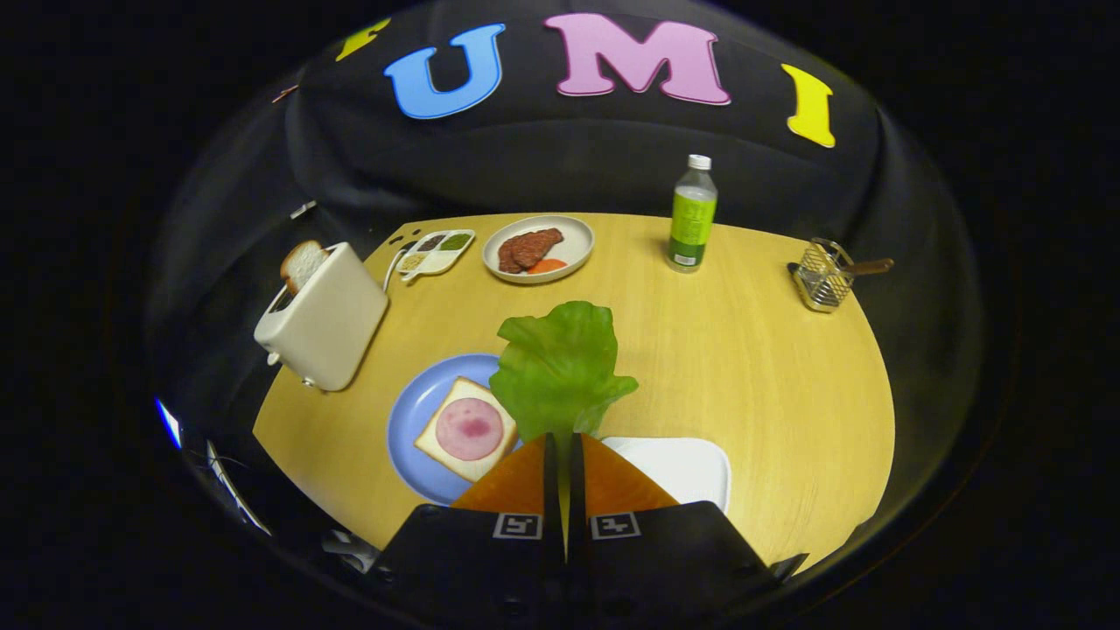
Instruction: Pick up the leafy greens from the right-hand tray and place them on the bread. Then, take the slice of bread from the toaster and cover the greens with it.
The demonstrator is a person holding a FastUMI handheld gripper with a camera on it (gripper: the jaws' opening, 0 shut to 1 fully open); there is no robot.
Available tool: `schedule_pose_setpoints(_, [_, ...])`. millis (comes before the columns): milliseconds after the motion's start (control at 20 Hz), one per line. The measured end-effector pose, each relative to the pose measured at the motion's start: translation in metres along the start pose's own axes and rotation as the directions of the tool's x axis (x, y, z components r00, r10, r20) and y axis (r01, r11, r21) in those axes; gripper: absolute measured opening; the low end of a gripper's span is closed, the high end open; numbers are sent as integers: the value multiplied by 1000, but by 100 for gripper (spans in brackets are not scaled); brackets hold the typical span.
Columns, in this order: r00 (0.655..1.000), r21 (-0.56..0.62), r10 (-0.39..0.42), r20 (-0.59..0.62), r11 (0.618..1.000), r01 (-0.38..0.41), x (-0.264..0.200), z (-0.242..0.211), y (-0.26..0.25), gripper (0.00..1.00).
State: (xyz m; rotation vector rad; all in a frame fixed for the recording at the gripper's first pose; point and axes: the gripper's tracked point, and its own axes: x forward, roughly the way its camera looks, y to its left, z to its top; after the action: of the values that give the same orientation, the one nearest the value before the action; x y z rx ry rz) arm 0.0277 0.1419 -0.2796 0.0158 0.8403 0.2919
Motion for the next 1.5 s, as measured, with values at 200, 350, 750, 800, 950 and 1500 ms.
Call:
schedule_pose_setpoints(200, [998,-91,42,-52,995,-47,27,-9,40,6])
schedule_pose_setpoints(350, [994,-143,60,-90,987,-72,44,-19,61,6])
schedule_pose_setpoints(750, [982,-192,48,-185,978,-84,76,-41,85,6])
schedule_pose_setpoints(800, [981,-198,39,-189,977,-77,78,-43,85,7])
schedule_pose_setpoints(950, [979,-205,13,-206,977,-56,82,-47,84,13])
schedule_pose_setpoints(1500, [996,-173,16,-93,984,-32,64,-22,89,95])
